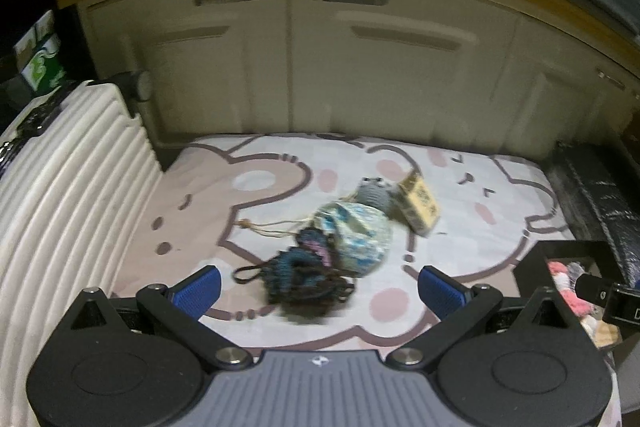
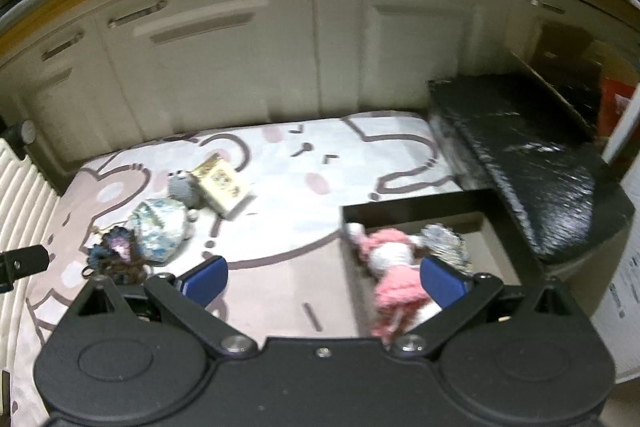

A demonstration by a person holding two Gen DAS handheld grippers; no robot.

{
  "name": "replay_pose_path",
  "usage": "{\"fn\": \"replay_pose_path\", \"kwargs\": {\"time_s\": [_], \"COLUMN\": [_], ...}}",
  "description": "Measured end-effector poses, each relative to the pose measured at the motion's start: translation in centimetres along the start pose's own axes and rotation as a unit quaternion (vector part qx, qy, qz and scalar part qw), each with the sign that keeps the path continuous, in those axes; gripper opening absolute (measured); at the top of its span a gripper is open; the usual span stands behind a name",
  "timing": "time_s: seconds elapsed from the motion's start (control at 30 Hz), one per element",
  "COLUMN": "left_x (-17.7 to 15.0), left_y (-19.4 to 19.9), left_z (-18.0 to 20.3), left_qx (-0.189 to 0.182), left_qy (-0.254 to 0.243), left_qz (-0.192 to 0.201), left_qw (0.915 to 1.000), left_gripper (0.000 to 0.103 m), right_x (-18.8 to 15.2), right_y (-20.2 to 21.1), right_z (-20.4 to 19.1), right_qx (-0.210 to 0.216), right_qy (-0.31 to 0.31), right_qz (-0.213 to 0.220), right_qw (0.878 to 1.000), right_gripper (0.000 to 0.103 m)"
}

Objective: Organize objects
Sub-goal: 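Withdraw both tools from the box back toward the remaining toys, then close the right gripper on the blue-floral pouch while the left gripper grasps the brown-blue crochet bag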

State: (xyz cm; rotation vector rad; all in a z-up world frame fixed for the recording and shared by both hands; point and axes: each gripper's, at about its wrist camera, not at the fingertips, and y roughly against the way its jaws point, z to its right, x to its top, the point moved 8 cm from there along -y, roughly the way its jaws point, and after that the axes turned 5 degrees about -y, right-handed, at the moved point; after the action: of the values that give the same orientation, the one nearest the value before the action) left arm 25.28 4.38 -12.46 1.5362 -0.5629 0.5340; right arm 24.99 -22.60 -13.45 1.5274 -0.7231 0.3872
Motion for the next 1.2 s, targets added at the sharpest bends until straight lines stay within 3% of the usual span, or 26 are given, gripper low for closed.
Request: {"fn": "replay_pose_path", "kwargs": {"time_s": [0.47, 0.77, 0.93, 1.2], "left_x": [0.1, 0.8, 1.2, 1.1], "left_y": [-1.3, -2.8, -4.5, -7.7], "left_z": [-4.7, -4.5, -3.8, -2.7], "left_qx": [0.019, 0.002, 0.005, -0.002], "left_qy": [0.029, 0.026, 0.006, -0.038], "left_qz": [0.013, 0.034, 0.050, 0.040], "left_qw": [0.9993, 0.9991, 0.9987, 0.9985], "left_gripper": [0.103, 0.103, 0.103, 0.103], "right_x": [0.9, 5.2, 7.4, 7.5], "right_y": [-1.7, -1.9, -2.9, -7.2], "right_z": [-4.9, -7.2, -8.7, -10.9], "right_qx": [0.024, 0.039, 0.054, 0.075], "right_qy": [0.017, 0.035, 0.028, 0.005], "right_qz": [0.000, 0.024, 0.041, 0.016], "right_qw": [1.000, 0.998, 0.997, 0.997], "right_gripper": [0.103, 0.103, 0.103, 0.103]}}
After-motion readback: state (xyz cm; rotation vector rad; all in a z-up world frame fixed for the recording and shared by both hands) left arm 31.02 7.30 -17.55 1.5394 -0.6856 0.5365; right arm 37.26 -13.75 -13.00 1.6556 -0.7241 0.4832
